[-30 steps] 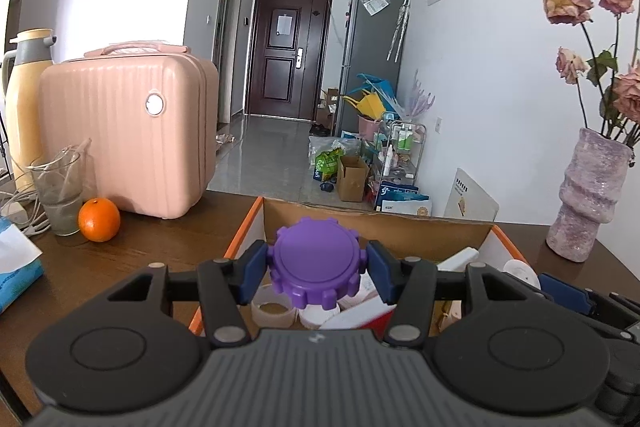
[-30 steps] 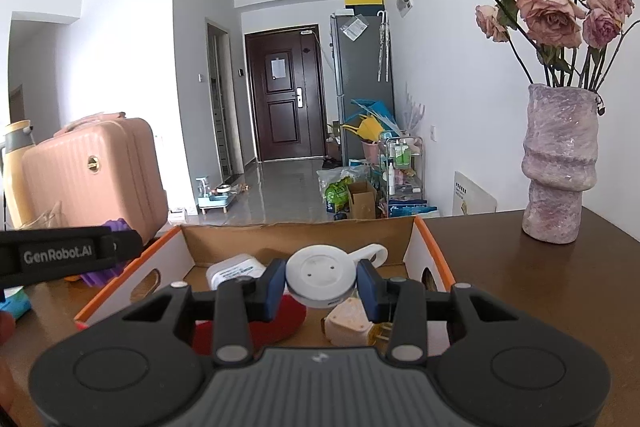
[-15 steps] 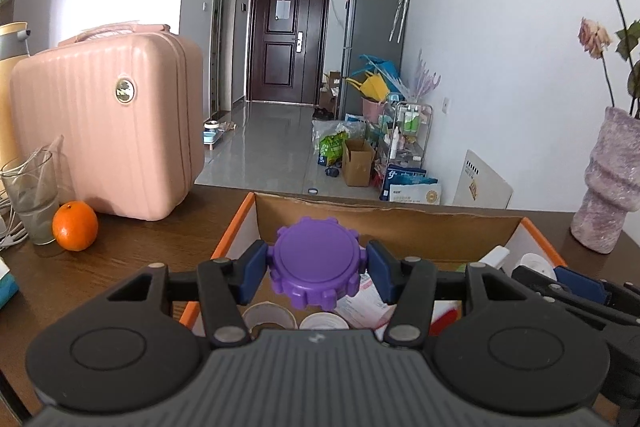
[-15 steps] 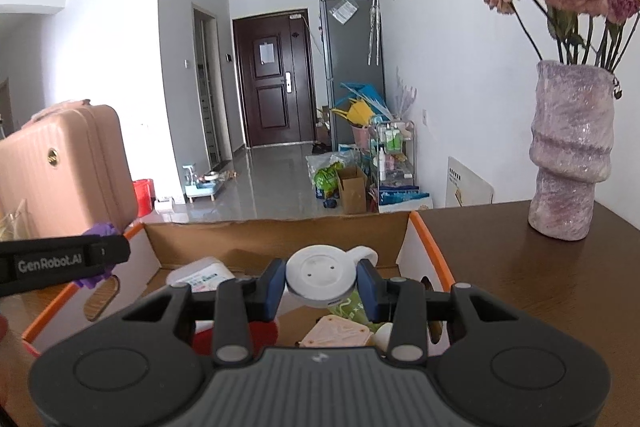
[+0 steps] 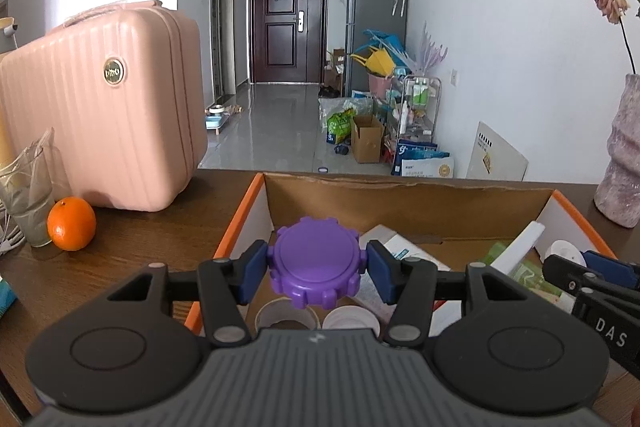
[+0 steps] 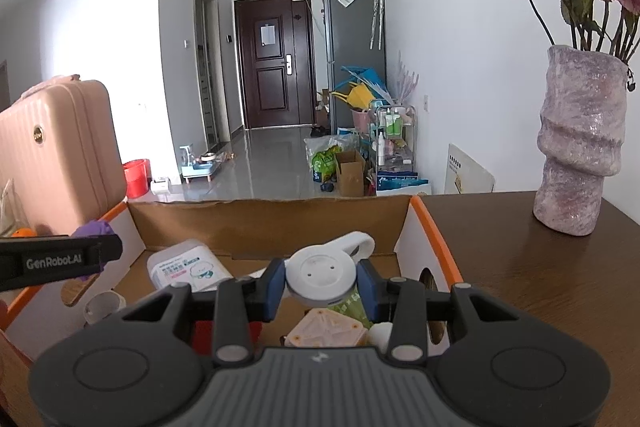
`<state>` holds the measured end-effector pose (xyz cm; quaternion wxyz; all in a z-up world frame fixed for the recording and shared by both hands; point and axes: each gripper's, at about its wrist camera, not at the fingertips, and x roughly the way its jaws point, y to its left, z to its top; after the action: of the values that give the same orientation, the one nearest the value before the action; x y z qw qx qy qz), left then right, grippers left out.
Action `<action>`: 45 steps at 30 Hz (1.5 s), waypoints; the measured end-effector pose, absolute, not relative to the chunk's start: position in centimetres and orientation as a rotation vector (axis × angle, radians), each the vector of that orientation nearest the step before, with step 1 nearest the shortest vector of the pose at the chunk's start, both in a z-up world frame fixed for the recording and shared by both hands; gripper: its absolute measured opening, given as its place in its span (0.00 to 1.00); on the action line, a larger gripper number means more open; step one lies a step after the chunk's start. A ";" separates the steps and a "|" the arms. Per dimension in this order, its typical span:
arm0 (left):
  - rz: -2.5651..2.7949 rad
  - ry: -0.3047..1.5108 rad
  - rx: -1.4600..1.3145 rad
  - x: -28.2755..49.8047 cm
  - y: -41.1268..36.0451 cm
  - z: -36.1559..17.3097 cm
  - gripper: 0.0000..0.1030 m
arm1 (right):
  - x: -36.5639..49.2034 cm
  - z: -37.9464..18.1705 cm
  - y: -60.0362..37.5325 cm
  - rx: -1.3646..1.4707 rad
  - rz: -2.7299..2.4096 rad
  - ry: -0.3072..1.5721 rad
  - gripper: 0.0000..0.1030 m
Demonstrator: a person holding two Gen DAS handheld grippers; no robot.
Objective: Organize rigid objects
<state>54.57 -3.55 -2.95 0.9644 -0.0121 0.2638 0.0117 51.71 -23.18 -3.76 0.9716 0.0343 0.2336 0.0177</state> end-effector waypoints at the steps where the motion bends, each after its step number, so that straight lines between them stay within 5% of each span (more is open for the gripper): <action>1: 0.024 0.537 -0.025 54.6 -3.5 -3.0 0.54 | 51.7 -3.8 -23.2 0.069 0.036 0.475 0.37; 5: 0.016 0.534 -0.014 54.4 -3.7 -3.1 0.56 | 51.5 -4.0 -22.9 0.055 0.038 0.483 0.38; 8: 0.032 0.505 0.002 54.0 -3.9 -3.1 0.80 | 51.5 -4.1 -22.9 0.058 0.024 0.488 0.40; 10: 0.030 0.490 0.001 53.7 -3.9 -2.9 0.86 | 51.5 -4.0 -23.2 0.068 0.018 0.489 0.55; 12: 0.026 0.473 -0.008 53.4 -3.7 -2.7 0.99 | 51.1 -3.8 -23.3 0.071 0.002 0.465 0.84; 16: 0.021 0.442 -0.028 52.9 -3.6 -2.1 1.00 | 50.2 -3.2 -23.4 0.080 -0.011 0.407 0.99; 27: 0.037 0.382 -0.033 49.2 -2.7 -0.1 1.00 | 48.0 -1.6 -24.0 0.091 -0.042 0.359 1.00; 45: -0.007 0.281 -0.036 30.0 -0.1 4.8 1.00 | 29.0 4.5 -25.7 0.129 -0.019 0.235 1.00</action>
<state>29.98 -0.12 4.85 0.9899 -0.0181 0.1402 -0.0036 29.00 -25.70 4.46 0.9910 0.0642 0.1170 -0.0094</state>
